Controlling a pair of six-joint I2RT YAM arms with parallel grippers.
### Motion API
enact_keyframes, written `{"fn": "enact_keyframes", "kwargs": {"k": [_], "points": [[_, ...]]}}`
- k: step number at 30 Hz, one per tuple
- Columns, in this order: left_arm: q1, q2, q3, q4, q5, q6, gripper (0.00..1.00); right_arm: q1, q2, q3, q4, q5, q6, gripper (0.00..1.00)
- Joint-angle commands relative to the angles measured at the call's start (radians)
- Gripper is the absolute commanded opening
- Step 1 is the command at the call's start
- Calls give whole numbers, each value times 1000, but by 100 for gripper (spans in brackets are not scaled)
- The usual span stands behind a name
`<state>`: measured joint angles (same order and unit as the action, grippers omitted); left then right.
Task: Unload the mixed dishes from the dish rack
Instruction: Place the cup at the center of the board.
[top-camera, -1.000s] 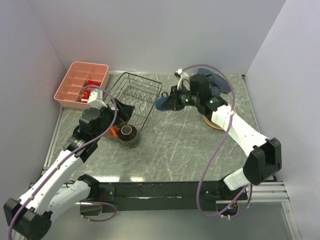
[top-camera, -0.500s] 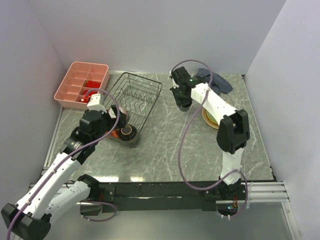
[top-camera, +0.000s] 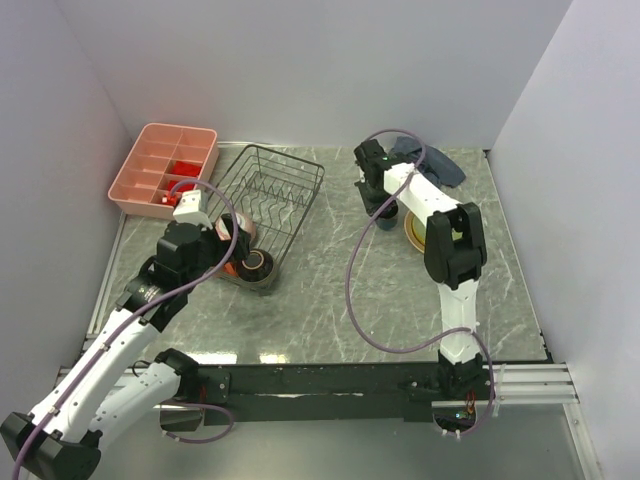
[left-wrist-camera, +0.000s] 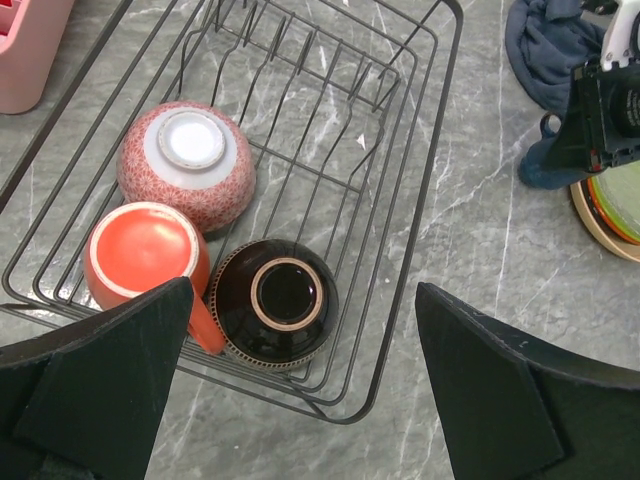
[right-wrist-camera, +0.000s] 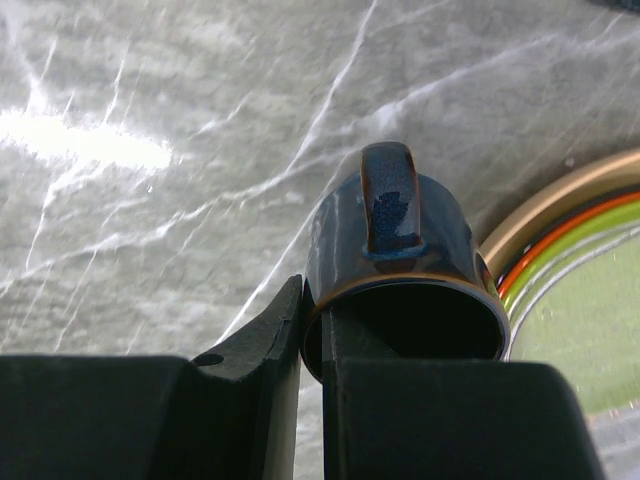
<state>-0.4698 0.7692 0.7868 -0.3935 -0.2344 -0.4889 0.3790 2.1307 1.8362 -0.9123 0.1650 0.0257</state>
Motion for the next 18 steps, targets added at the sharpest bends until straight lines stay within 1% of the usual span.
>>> {"fn": "enact_keyframes", "kwargs": {"k": [1, 3, 5, 6, 9, 11, 12, 14, 15, 17, 18], "points": [[3, -4, 26, -13, -2, 24, 99, -34, -29, -6, 98, -51, -15, 0], [3, 2, 29, -13, 6, 23, 99, -48, -31, -24, 110, -55, -7, 1], [2, 11, 28, -13, 10, 19, 99, -54, -28, -28, 112, -61, -6, 6], [3, 15, 31, -15, 17, 16, 100, -57, -29, -34, 113, -56, -6, 12], [3, 31, 35, -18, 23, 15, 99, -57, -44, -46, 118, -58, 0, 27], [2, 41, 34, -16, 23, 15, 99, -55, -64, -58, 121, -67, 9, 33], [2, 44, 35, -16, 23, 12, 100, -55, -74, -63, 125, -71, 14, 39], [2, 56, 37, -16, 21, 13, 99, -54, -97, -77, 127, -73, 26, 46], [3, 61, 38, -21, 20, 13, 99, -54, -104, -83, 128, -71, 29, 51], [3, 76, 49, -28, 17, 15, 100, -55, -130, -92, 122, -64, 42, 54], [3, 81, 54, -36, 14, 21, 99, -54, -143, -97, 119, -59, 46, 59]]}}
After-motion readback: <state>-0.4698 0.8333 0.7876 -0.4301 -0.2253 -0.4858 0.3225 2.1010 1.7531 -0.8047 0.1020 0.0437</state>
